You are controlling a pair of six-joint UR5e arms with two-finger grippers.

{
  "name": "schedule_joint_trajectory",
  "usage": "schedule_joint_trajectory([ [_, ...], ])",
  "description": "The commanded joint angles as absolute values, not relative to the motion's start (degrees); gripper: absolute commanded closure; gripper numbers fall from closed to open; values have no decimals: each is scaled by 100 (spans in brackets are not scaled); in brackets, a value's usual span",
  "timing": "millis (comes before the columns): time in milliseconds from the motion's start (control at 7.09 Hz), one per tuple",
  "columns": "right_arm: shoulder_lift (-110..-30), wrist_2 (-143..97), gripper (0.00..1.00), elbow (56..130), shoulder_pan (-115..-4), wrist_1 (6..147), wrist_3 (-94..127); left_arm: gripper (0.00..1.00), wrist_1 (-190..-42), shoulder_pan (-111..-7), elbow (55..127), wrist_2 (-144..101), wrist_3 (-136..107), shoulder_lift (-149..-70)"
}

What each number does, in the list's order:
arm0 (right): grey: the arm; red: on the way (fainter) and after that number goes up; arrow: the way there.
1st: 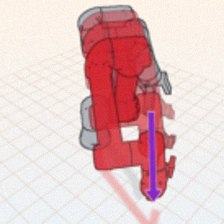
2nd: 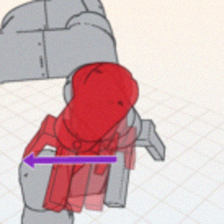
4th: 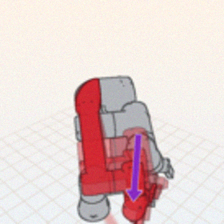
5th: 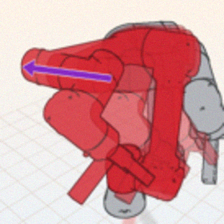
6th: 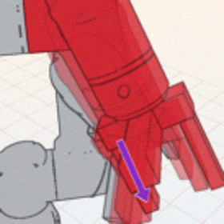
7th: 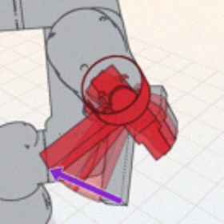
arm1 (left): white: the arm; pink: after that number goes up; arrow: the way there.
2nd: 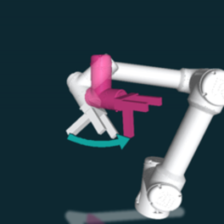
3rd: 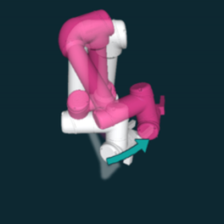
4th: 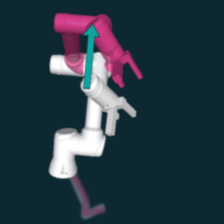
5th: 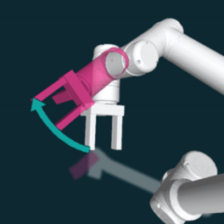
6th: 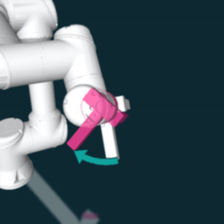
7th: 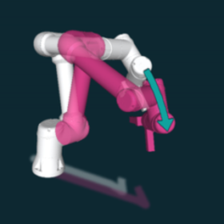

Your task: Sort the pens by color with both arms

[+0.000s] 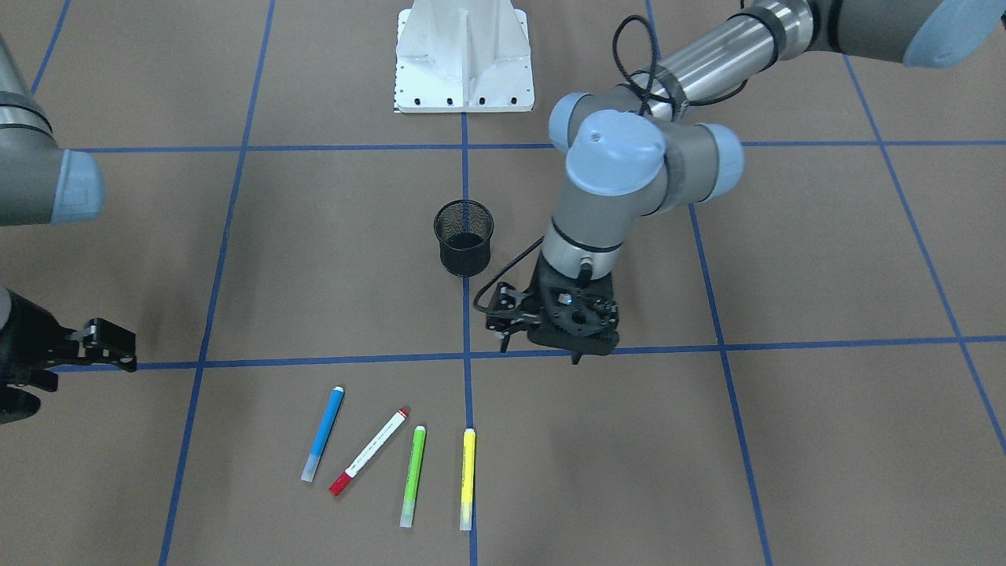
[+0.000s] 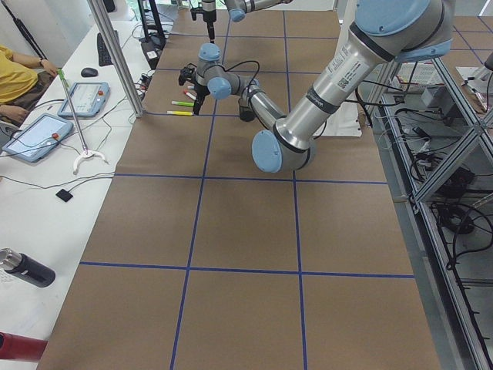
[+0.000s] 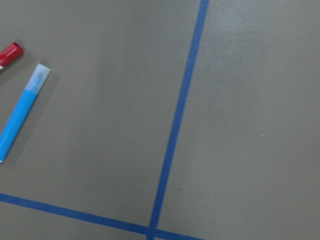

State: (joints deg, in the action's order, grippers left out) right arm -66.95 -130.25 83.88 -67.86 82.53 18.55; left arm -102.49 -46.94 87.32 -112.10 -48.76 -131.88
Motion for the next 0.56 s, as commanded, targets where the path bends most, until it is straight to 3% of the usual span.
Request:
schedule_joint_trajectory([
  [0,-7449,-13304,1,8446,-7537,8262,1109,0,-8638,-5533,10190,-11846,-3190,-12212],
  [141,-7784,-13428,1,8446,-7976,8262,690,0,-8100,-6050,10500,-12056,-2146,-11782],
  [423,-8295,-13438,1,8376,-8672,8297,-566,0,-7928,-7184,10320,-12558,-176,-10955],
])
